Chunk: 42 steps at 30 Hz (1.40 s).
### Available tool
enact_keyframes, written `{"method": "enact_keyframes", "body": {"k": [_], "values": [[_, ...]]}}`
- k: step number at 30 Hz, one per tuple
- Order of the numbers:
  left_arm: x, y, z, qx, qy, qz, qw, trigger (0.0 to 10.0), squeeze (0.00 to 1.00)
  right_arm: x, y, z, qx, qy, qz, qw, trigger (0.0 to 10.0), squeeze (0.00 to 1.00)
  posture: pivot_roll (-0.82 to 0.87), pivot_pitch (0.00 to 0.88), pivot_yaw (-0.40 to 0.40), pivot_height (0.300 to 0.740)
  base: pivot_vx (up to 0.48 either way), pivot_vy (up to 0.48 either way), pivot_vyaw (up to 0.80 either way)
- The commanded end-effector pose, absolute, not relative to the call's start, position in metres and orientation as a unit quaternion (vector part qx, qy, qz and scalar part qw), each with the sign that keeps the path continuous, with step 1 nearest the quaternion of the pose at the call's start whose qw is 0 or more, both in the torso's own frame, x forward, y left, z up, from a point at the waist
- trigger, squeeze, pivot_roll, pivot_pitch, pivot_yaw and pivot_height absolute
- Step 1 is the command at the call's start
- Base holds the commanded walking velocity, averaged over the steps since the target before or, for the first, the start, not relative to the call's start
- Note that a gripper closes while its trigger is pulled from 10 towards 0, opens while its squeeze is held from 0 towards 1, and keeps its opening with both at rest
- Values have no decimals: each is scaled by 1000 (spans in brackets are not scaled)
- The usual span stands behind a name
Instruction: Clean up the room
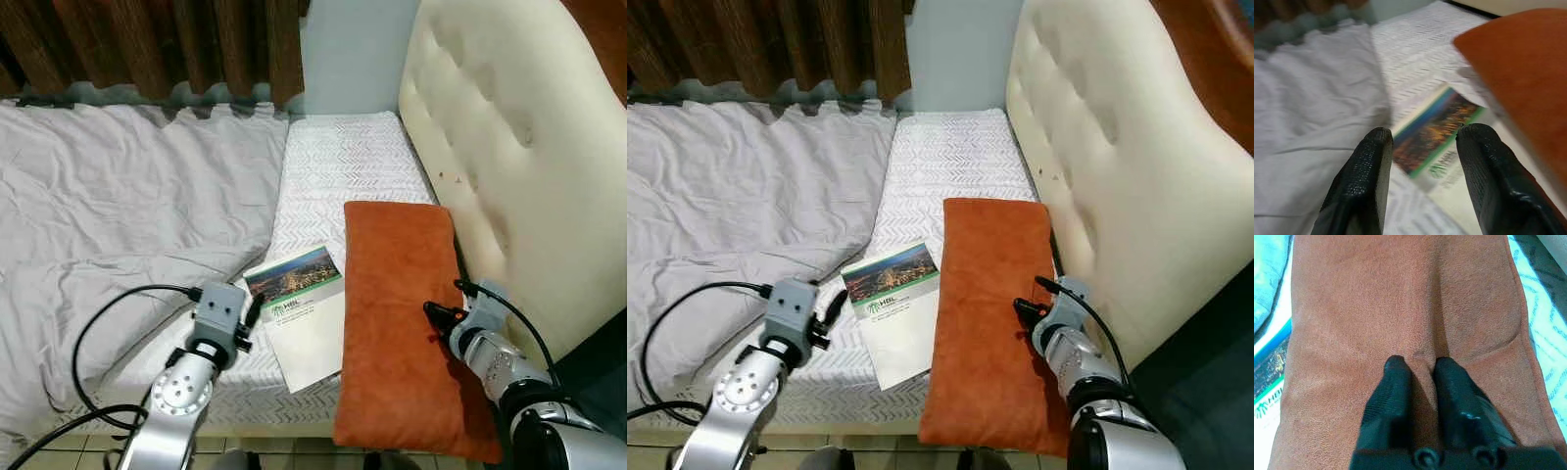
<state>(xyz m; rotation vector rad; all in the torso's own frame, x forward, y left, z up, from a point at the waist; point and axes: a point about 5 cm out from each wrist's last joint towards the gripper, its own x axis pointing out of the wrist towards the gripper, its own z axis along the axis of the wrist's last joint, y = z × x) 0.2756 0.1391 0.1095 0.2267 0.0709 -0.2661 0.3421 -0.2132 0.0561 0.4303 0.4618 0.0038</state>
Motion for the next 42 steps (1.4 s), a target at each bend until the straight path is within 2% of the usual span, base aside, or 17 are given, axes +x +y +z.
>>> {"method": "enact_keyframes", "body": {"k": [1, 2, 3, 10, 14, 16, 25, 33, 38, 42], "values": [[272, 135, 105, 112, 43, -146, 982, 10000, 0, 335, -202, 42, 227, 262, 10, 938, 0, 0, 119, 143, -41, 656, 0, 0, 0], [268, 125, 102, 72, 37, -173, 982, 10000, 0, 340, -204, 49, 215, 247, 7, 945, 0, 0, 120, 143, -45, 656, 0, 0, 0], [266, 121, 99, 69, 34, -188, 979, 10000, 0, 343, -205, 54, 202, 238, 8, 950, 0, 0, 120, 143, -45, 656, 0, 0, 0], [260, 105, 72, 110, 29, -263, 958, 10000, 0, 364, -216, 90, 150, 171, 0, 974, 0, 0, 107, 139, -56, 656, 0, 0, 0], [258, 101, 64, 125, 34, -278, 952, 10000, 0, 372, -220, 108, 130, 145, 1, 981, 0, 0, 107, 139, -56, 656, 0, 0, 0], [256, 93, 65, 128, 20, -286, 949, 10000, 0, 383, -223, 132, 118, 103, -5, 988, 0, 0, 90, 136, -58, 656, 0, 0, 0], [257, 95, 62, 129, 7, -274, 953, 10000, 0, 398, -226, 179, 72, 29, -14, 997, 0, 0, 92, 135, -69, 656, 0, 0, 0], [259, 99, 61, 130, 5, -262, 956, 10000, 0, 394, -242, 172, 87, 40, -59, 994, 0, 0, 94, 136, -71, 656, 0, 0, 0], [258, 99, 64, 133, -1, -264, 955, 10000, 0, 385, -252, 154, 13, 67, -78, 995, 0, 0, 122, 155, -56, 656, 0, 0, 0], [256, 103, 65, 141, -1, -267, 953, 10000, 0, 381, -257, 147, 7, 81, -99, 992, 0, 0, 135, 166, -46, 656, 0, 0, 0]]}}
